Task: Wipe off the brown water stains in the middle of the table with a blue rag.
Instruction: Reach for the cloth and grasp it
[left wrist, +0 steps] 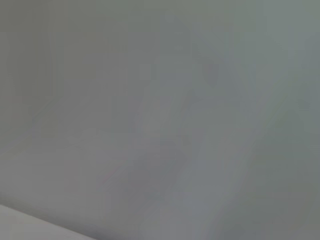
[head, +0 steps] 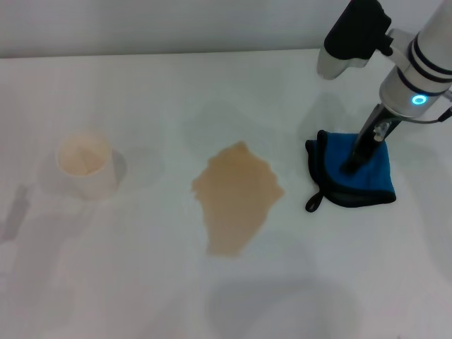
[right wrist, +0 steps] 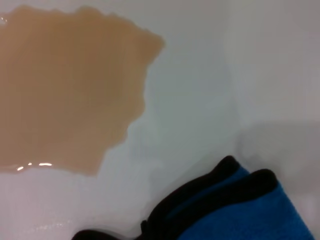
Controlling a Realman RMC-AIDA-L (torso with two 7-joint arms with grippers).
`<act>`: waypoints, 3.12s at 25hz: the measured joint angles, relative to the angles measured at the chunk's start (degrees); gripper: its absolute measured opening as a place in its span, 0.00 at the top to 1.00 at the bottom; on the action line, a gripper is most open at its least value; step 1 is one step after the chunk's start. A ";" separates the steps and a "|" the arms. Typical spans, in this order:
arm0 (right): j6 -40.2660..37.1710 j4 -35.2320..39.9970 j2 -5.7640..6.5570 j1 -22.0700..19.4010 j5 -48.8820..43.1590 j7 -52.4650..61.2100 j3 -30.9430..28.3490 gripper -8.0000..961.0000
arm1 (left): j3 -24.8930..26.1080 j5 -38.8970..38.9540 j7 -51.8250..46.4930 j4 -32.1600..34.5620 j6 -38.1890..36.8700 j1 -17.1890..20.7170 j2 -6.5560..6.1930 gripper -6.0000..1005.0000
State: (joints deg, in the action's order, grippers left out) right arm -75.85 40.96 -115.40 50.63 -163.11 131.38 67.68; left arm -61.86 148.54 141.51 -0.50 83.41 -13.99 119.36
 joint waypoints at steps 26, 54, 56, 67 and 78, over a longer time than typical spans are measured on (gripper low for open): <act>3.76 -5.38 0.18 1.93 -1.44 0.00 1.32 0.39 | 0.14 0.16 0.00 -0.29 -0.15 -0.31 0.09 0.13; 3.00 -6.74 0.00 2.71 -2.20 -0.05 2.11 0.62 | 0.16 0.22 0.00 -0.28 -0.17 -0.43 0.09 0.13; 2.78 -6.75 0.00 2.89 -2.23 -0.04 2.11 0.65 | 0.15 0.19 0.00 -0.29 -0.17 -0.42 0.06 0.13; 1.94 -6.46 0.01 3.18 -2.08 -0.02 2.11 0.94 | 0.16 0.27 -0.04 0.00 -0.66 -0.42 -0.04 0.13; 0.94 -6.30 -0.31 3.25 -0.91 -0.11 2.10 0.96 | 0.23 0.35 -0.09 0.19 -0.71 -0.41 -0.16 0.13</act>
State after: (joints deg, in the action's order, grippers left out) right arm -74.90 34.66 -115.71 53.88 -164.02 131.28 69.77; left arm -61.62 148.89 141.41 -0.31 82.70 -14.40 119.20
